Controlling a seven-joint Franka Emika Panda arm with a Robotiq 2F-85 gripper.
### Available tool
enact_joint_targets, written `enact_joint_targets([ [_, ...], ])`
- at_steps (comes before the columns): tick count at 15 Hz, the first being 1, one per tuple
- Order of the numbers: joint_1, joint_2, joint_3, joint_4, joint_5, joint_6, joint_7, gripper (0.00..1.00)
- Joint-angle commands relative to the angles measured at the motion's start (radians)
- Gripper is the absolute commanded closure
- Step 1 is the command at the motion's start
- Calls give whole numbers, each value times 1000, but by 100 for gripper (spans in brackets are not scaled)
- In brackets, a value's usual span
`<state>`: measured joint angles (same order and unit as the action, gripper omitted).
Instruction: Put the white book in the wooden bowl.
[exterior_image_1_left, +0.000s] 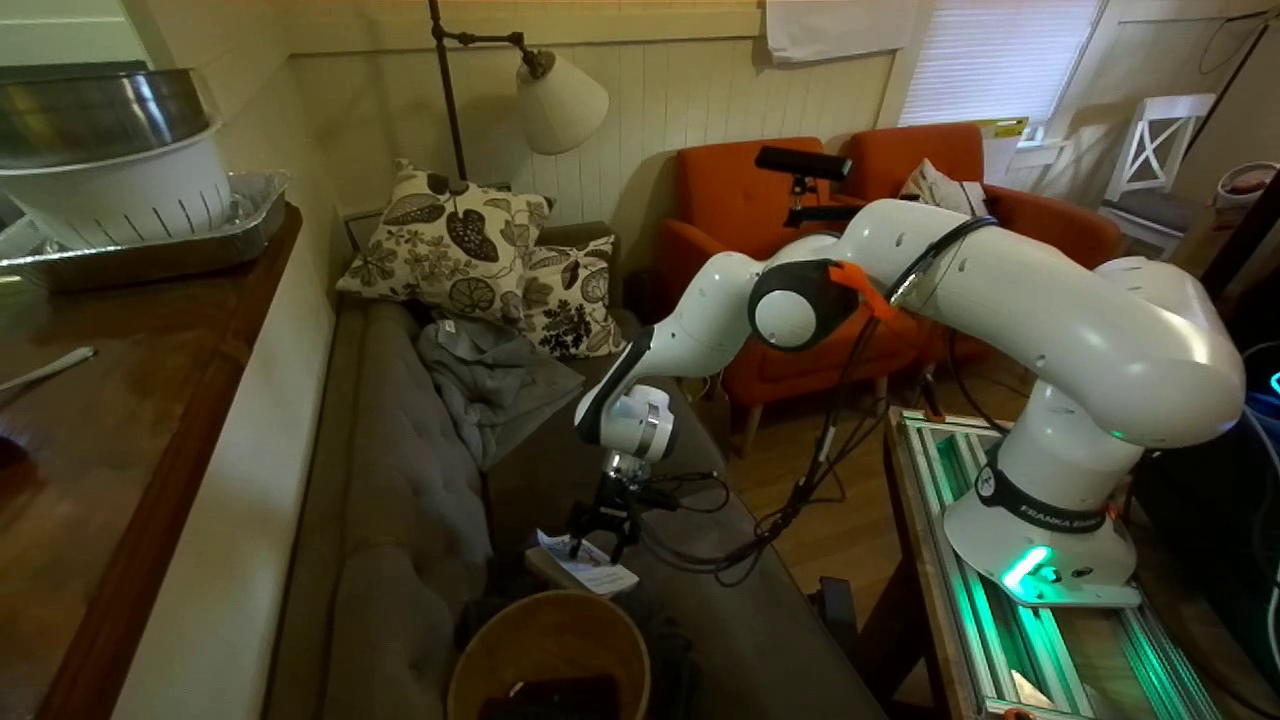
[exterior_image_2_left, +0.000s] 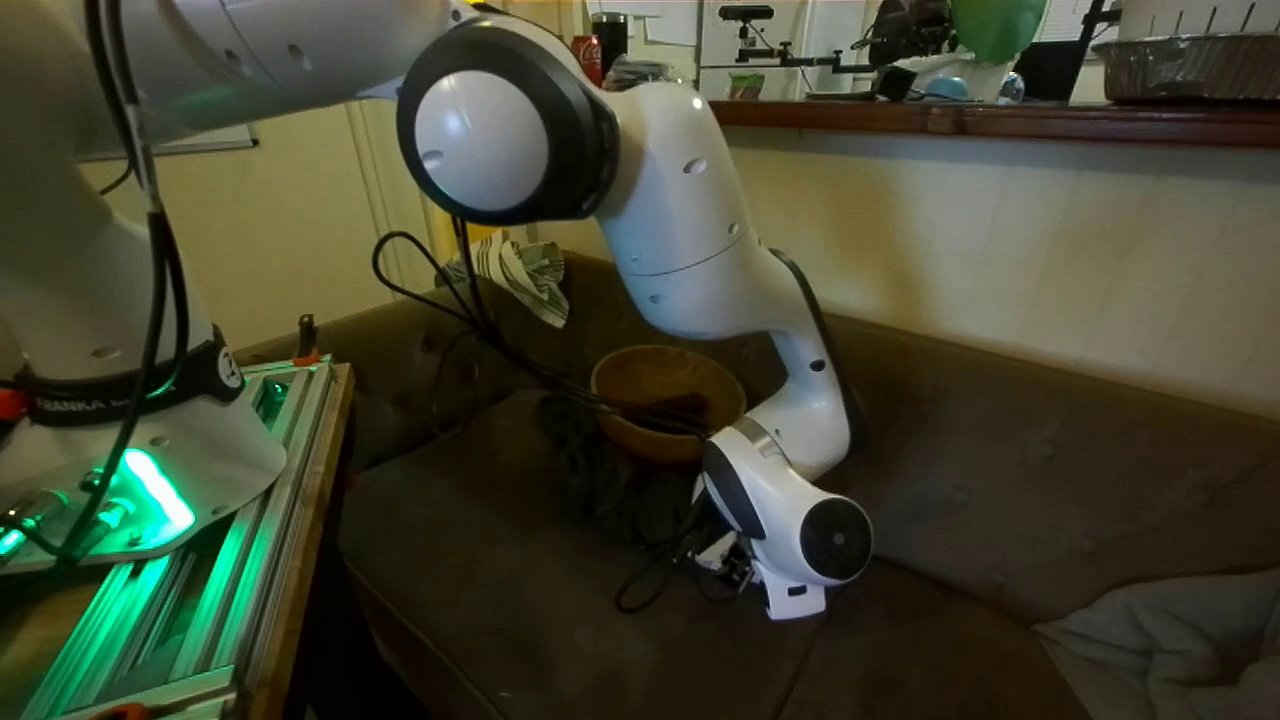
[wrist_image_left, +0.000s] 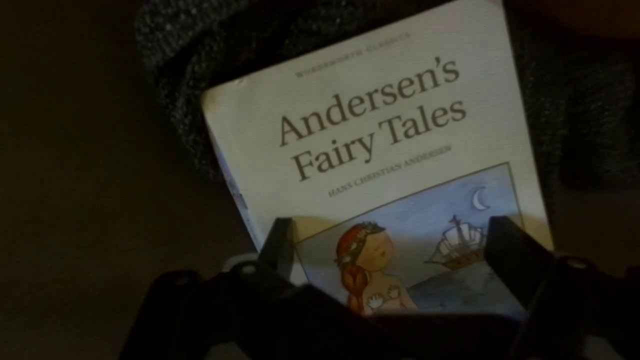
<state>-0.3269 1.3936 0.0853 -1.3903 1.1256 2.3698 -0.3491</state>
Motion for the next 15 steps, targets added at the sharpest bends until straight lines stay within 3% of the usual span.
enact_joint_targets([
  [1,25,60,-38,90,-49,-44,71,0],
  [8,5,34,-55,88,-116,-142,59,0],
  [15,58,59,-76,108,-174,-73,126,0],
])
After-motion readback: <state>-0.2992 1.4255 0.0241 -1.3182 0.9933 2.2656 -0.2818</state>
